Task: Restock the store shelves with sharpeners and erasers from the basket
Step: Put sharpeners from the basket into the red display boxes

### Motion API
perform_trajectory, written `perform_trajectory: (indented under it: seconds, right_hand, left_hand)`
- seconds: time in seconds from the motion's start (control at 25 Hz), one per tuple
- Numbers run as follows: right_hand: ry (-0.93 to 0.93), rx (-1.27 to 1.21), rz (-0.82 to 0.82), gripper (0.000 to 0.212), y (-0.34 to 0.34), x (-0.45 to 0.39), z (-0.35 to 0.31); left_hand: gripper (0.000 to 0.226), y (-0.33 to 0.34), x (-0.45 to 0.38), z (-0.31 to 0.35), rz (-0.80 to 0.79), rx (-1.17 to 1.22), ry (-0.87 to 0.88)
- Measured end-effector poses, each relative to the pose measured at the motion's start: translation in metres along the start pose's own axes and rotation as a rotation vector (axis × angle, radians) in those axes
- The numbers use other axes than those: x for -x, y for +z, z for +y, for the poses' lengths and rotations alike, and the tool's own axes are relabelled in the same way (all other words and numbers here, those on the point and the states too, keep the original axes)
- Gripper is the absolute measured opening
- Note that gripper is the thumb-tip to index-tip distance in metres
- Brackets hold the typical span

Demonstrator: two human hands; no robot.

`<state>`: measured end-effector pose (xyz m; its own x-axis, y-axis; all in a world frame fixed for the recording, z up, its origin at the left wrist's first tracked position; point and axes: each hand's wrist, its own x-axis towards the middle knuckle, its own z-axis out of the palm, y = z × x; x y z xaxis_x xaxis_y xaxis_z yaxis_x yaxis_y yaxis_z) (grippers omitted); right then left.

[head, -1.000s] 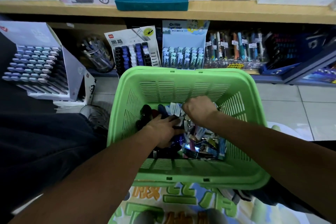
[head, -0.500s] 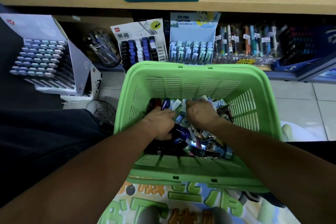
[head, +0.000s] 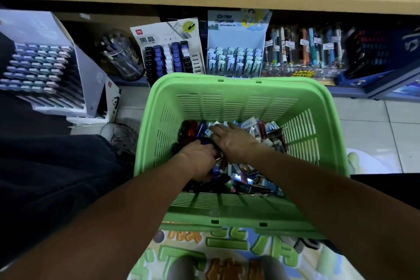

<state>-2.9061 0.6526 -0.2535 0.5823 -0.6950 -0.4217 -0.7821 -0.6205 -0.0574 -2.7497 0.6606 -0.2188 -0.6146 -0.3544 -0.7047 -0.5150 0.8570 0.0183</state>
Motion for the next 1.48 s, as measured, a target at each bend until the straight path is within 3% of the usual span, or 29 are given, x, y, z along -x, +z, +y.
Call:
perform_trajectory:
  seconds: [0.2,0.36,0.56,0.8,0.96,1.08,1.24,1.4,1.48]
  right_hand:
    - [0.046,-0.036,0.001,0.064,0.003,-0.013,-0.004]
    - [-0.089,-0.014,-0.015,0.057,-0.001,-0.002,0.005]
    - [-0.213,-0.075,-0.121,0.064,0.006,0.016,0.000]
    - [-0.213,-0.109,-0.042,0.061,0.016,0.013,-0.016]
    - [-0.240,-0.016,-0.079,0.047,0.016,0.016,-0.007]
    - [-0.263,0.052,0.004,0.036,0.022,0.023,0.002]
    - [-0.225,0.128,0.122,0.018,0.019,0.027,0.013]
    - [-0.143,0.136,0.118,0.022,0.015,0.034,0.016]
    - [-0.077,0.015,0.128,0.031,0.013,0.043,0.020]
  left_hand:
    - [0.042,-0.006,0.005,-0.014,-0.060,-0.087,-0.012]
    - [0.038,-0.005,0.001,-0.021,-0.110,-0.100,-0.021]
    - [0.036,0.000,0.001,-0.020,-0.116,-0.109,0.010]
    - [0.033,-0.003,-0.002,-0.024,-0.116,-0.077,0.007]
    - [0.032,-0.002,0.001,-0.024,-0.096,-0.089,0.019]
    - [0.033,-0.003,0.006,-0.019,-0.089,-0.125,0.024]
    - [0.042,-0.001,0.000,0.007,0.001,-0.142,0.109]
    - [0.028,0.015,-0.014,0.035,0.066,-0.090,0.122]
    - [0.024,0.009,-0.014,0.036,0.025,-0.041,0.084]
